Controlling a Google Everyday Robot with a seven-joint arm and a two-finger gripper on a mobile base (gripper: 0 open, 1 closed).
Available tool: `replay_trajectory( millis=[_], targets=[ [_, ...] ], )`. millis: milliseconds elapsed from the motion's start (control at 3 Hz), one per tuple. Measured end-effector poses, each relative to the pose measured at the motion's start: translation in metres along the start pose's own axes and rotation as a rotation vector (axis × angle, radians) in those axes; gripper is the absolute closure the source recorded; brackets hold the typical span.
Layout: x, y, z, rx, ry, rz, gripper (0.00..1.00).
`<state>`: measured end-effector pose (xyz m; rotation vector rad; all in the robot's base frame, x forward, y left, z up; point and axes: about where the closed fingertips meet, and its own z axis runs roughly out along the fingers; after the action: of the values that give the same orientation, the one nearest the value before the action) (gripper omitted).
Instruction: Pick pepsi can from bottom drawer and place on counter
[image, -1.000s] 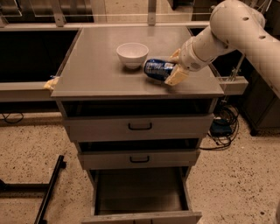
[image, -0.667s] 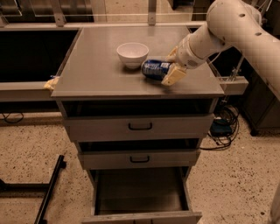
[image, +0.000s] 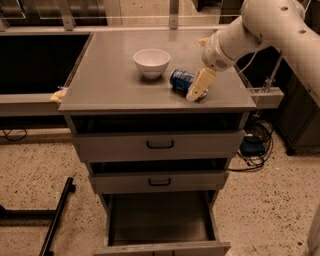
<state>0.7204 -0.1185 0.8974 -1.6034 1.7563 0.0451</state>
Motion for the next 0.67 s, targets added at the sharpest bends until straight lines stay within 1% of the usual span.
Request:
replay_trajectory(
  millis=[333, 667],
  targets=[
    [-0.014, -0.01, -0.018, 0.035, -0.05, 0.002, 0.0],
    [-0.038, -0.018, -0.054, 0.091, -0.087, -0.041, 0.0]
  ],
)
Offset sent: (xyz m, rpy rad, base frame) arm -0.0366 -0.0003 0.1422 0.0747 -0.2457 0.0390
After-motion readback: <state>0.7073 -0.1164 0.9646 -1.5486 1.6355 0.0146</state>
